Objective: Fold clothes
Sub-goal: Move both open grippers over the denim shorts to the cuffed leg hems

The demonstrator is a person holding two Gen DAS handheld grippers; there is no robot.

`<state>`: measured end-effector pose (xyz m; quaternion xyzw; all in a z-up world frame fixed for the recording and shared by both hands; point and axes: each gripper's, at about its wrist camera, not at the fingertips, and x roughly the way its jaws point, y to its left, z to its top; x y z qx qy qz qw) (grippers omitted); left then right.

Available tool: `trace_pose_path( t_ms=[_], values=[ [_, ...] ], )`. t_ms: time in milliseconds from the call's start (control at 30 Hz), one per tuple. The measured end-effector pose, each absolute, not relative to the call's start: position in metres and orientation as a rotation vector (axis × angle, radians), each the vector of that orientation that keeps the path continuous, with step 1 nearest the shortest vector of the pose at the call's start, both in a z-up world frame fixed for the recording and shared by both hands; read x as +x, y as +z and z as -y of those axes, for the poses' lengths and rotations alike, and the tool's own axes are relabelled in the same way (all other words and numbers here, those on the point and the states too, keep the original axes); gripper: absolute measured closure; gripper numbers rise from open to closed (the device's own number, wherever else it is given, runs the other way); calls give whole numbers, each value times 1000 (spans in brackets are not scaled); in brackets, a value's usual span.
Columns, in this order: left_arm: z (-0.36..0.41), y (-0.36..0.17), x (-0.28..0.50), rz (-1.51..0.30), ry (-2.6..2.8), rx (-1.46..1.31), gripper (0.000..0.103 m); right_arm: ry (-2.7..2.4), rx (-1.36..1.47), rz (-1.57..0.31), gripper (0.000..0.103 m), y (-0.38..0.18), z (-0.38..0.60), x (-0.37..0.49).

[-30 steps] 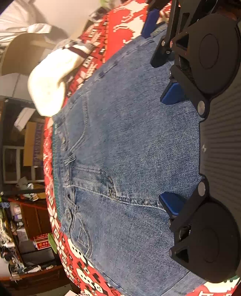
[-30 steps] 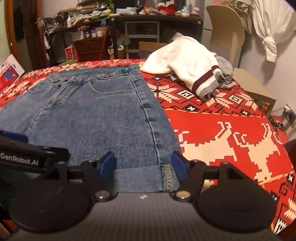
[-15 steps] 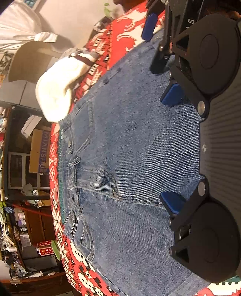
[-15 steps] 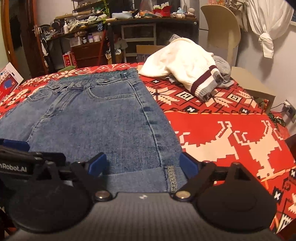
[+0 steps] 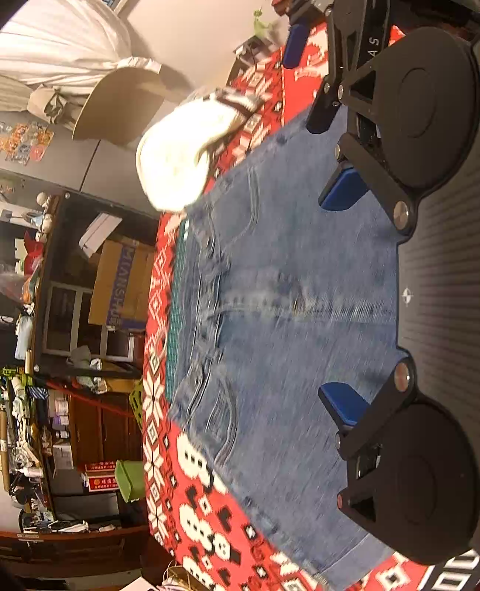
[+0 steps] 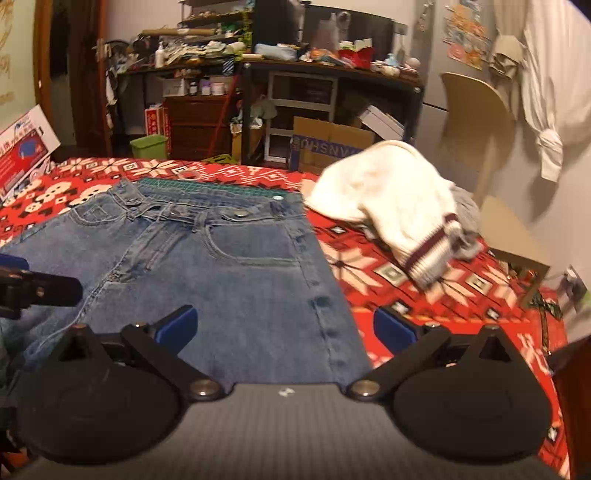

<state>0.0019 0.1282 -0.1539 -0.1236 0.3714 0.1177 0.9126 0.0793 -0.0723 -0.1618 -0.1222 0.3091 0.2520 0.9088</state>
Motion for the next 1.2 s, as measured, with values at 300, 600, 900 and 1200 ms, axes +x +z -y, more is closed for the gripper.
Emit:
trace_pose_path(
  t_ms=[300, 600, 900, 1200],
  values=[
    [-174, -180, 9, -856, 318, -213, 3, 543, -218, -753, 1, -186, 15, 120],
    [-193, -193, 4, -874, 330, -273, 3, 517, -275, -785, 1, -214, -13, 127],
    [-194, -196, -1, -894, 336, -297, 2, 528, -248, -789, 1, -216, 14, 100],
    [-186, -201, -6, -910, 328, -227, 1, 537, -208, -771, 1, -217, 52, 53]
  ],
)
